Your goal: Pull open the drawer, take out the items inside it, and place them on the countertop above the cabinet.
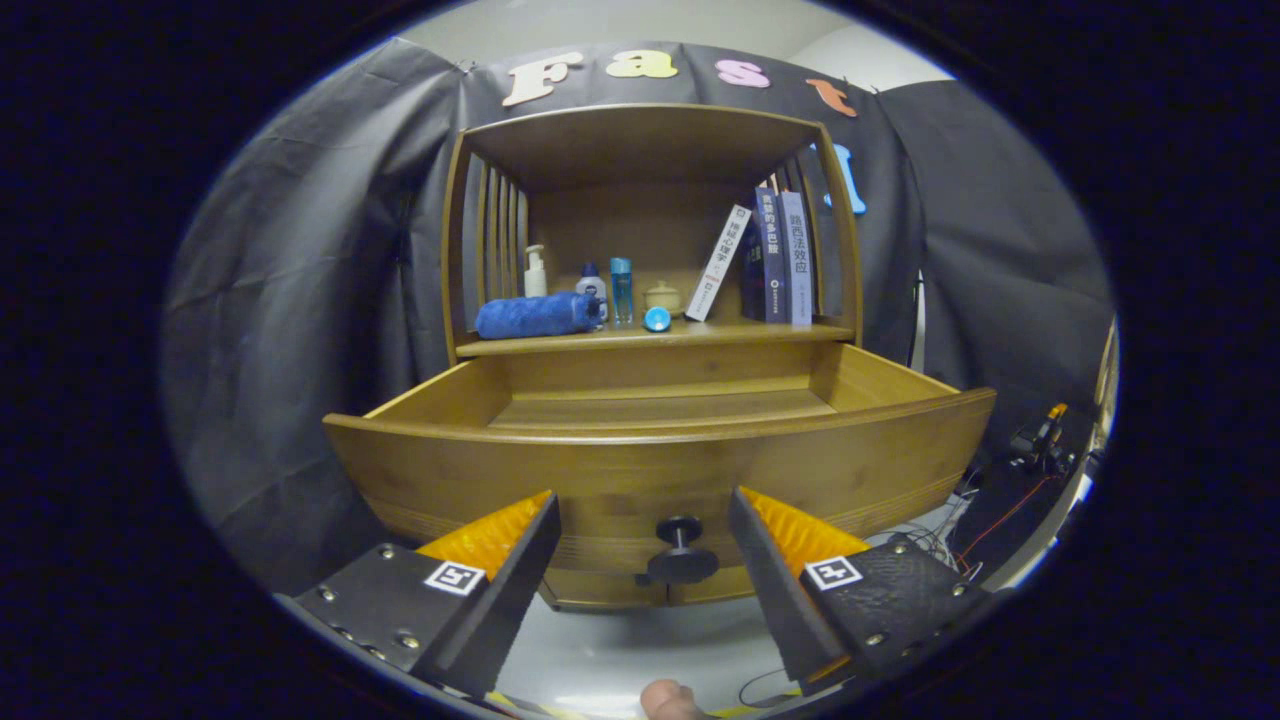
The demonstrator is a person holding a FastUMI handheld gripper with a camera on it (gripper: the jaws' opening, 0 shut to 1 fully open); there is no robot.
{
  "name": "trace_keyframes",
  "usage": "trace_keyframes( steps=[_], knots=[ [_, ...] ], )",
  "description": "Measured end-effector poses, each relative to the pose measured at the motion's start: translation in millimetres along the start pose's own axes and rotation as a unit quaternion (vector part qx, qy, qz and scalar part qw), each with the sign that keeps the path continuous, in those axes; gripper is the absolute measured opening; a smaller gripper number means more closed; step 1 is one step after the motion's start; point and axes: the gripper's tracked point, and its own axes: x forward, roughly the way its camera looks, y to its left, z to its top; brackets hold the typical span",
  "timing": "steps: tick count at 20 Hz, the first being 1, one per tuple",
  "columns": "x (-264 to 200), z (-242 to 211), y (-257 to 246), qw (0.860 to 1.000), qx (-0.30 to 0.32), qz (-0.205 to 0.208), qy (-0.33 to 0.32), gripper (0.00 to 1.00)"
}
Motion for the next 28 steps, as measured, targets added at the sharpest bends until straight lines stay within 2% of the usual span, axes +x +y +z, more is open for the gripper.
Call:
trace_keyframes(
  steps=[3, 6, 10, 14, 23, 28],
  knots=[
    [13, -7, -6, 1.000, 0.013, -0.010, 0.007, 1.00],
    [21, -7, -5, 1.000, 0.030, 0.003, -0.005, 1.00],
    [25, -8, -9, 1.000, 0.015, 0.005, -0.022, 1.00],
    [31, -10, -9, 0.999, 0.045, 0.019, -0.019, 0.99],
    [47, -5, -9, 0.998, 0.043, 0.020, -0.029, 0.99],
    [66, -3, -7, 0.997, 0.071, 0.028, -0.026, 0.99]
  ],
)
